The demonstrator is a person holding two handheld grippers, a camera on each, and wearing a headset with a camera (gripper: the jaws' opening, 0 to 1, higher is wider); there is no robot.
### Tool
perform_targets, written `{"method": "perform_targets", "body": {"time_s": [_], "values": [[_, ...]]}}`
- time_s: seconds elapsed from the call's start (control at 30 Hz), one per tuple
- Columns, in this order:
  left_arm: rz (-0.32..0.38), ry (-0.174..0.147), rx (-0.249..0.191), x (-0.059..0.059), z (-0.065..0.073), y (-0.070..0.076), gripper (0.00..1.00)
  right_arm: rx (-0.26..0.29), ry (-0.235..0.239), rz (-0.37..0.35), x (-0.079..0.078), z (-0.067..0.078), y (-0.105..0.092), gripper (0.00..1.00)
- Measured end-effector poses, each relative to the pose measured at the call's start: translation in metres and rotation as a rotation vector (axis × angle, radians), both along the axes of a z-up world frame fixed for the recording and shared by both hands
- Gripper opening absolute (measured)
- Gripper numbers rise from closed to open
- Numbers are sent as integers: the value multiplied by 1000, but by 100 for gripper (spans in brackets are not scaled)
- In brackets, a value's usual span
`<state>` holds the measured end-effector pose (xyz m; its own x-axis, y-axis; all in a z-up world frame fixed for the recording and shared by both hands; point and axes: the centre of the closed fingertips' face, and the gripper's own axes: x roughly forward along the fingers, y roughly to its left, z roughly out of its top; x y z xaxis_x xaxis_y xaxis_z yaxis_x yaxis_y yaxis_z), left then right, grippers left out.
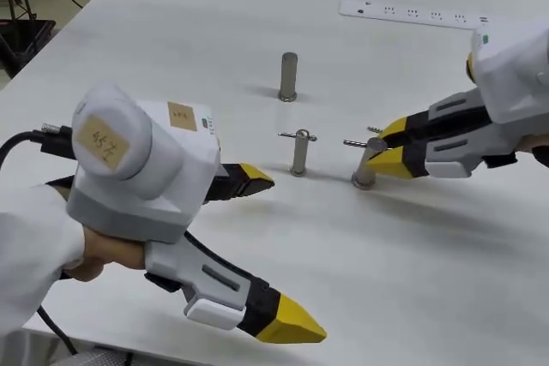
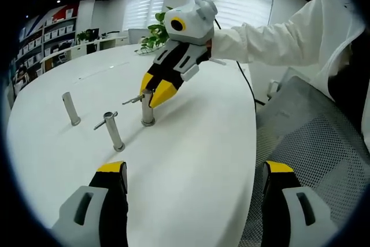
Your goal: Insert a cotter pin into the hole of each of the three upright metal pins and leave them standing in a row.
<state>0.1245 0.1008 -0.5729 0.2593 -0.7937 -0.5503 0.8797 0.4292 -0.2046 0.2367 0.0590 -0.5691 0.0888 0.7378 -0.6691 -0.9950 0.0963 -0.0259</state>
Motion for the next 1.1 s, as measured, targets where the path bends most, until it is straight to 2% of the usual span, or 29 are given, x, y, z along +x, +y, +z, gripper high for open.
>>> {"method": "perform_targets", "body": {"time_s": [0.17, 0.3, 0.53, 0.57, 0.6, 0.73, 0.8, 0.87, 0.93, 0.97, 1.03, 1.1], "values": [[-1, 0, 4, 0, 0, 1, 97, 3, -13, 13, -2, 1, 0, 8], [-1, -5, 12, 1, 0, 2, 97, 5, -4, -1, -2, 1, 1, 9], [10, -8, 16, 1, 4, 3, 96, 44, 4, -78, -2, 12, -2, 21], [15, 3, 11, 0, 4, 3, 96, 51, 7, -94, -2, 14, -3, 23], [23, 10, -15, 0, 8, 1, 96, 58, 9, -111, -3, 18, -5, 26], [38, -5, -37, 1, 16, 0, 97, 93, 6, -146, -6, 27, -12, 33], [83, -14, -109, 7, 28, -4, 97, 144, 31, -193, -11, 35, -15, 34], [115, -20, -150, 11, 37, -3, 97, 191, 55, -233, -17, 41, -18, 37], [133, -29, -151, 14, 42, 1, 96, 231, 50, -280, -20, 46, -24, 45], [143, -35, -155, 16, 44, 2, 96, 264, 54, -314, -22, 51, -26, 50], [149, -38, -161, 16, 48, 4, 96, 295, 62, -344, -28, 56, -30, 64], [157, -39, -163, 17, 49, 6, 95, 299, 61, -361, -32, 59, -34, 69]]}}
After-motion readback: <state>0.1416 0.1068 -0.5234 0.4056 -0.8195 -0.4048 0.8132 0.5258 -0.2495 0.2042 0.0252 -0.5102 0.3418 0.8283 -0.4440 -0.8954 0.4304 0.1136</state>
